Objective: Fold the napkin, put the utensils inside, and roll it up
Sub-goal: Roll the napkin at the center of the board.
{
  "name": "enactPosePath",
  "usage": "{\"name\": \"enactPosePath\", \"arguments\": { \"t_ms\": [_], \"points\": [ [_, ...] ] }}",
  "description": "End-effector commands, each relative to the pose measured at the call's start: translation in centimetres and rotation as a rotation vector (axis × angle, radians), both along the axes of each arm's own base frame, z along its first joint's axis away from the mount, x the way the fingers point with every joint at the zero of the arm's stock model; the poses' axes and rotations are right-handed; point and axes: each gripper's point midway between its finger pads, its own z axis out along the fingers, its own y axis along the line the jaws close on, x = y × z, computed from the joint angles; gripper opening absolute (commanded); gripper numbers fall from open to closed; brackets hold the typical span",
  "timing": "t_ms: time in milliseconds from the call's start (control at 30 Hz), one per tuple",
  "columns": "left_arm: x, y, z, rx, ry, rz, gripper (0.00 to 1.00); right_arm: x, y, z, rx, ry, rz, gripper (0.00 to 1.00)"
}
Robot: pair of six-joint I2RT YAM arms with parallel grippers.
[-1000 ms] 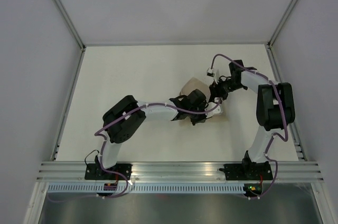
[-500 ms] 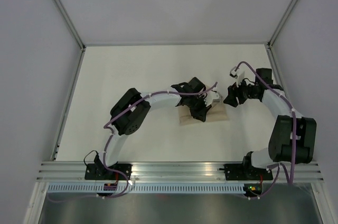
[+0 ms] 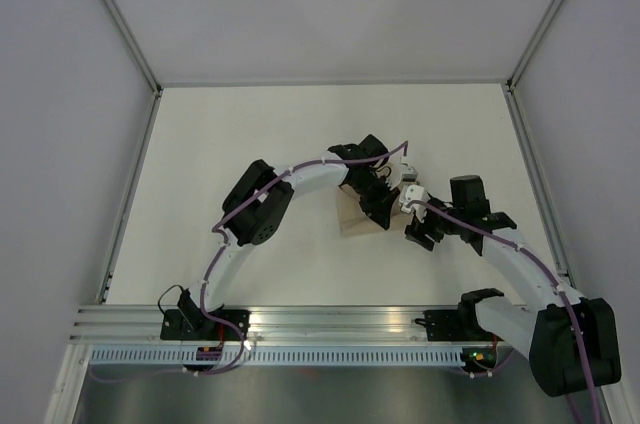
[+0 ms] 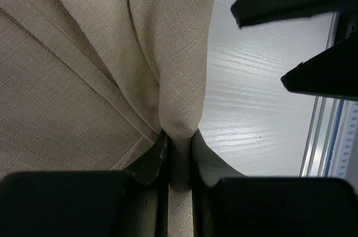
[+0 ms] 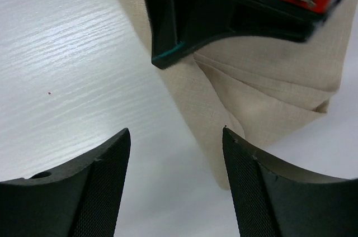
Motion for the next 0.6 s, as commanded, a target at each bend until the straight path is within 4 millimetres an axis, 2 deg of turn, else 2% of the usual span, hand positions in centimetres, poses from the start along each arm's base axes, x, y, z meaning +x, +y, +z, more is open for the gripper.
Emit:
{"name": "enactPosePath", "arguments": {
  "t_ms": [0,233,567],
  "points": [
    [-3.1,3.3,-4.8,0.228,0.175,0.028,0.02,1.7,0.8,0.5,-0.073,-0.166,0.052,0.73],
    [-3.1,3.1,-5.4,0.244,0.214,0.033,0.02,1.4,2.0,-1.6,-0.146,-0.178,0.107,0.74],
    [-3.1,3.0,-5.8,0.258,0.237,0.033,0.02,2.0,3.6,-3.3,-0.225,-0.223,0.139,0.72]
  ]
}}
